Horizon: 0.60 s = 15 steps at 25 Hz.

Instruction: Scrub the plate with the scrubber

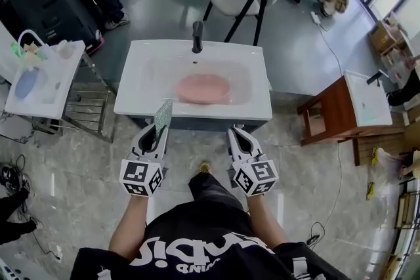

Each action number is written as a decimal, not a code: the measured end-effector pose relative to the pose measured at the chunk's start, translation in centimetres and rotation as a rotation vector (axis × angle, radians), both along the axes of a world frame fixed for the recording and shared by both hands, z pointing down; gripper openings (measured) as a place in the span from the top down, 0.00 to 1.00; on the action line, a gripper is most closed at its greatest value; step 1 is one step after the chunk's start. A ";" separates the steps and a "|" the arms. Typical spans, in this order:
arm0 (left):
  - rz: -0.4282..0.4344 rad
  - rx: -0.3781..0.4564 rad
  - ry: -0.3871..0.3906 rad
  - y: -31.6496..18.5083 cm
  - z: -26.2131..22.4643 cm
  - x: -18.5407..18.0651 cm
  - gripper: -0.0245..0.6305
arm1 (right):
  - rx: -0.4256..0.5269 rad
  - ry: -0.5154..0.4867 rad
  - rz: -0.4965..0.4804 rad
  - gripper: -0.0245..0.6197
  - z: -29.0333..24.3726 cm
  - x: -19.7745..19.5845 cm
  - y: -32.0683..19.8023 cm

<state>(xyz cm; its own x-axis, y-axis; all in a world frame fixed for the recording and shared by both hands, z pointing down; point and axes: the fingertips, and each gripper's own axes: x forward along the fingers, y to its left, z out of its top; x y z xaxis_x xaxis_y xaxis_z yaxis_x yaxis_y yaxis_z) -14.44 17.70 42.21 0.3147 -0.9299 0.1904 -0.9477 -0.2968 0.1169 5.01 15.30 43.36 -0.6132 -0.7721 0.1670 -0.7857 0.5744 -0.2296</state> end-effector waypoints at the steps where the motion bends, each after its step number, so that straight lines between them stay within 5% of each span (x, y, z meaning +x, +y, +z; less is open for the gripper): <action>1: -0.004 -0.002 -0.002 -0.8 0.0 0.1 0.83 | -0.003 -0.001 -0.004 0.93 0.0 0.2 -0.9; 15: -0.060 -0.016 -0.025 -10.7 0.2 1.0 0.82 | -0.017 -0.006 -0.074 0.93 0.4 1.0 -11.5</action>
<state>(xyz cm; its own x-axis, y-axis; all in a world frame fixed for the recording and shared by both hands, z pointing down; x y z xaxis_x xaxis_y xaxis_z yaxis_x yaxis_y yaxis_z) -13.40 6.99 42.37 0.2532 -0.9438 0.2123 -0.9665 -0.2373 0.0977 6.03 3.76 43.80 -0.6696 -0.7216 0.1759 -0.7398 0.6269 -0.2443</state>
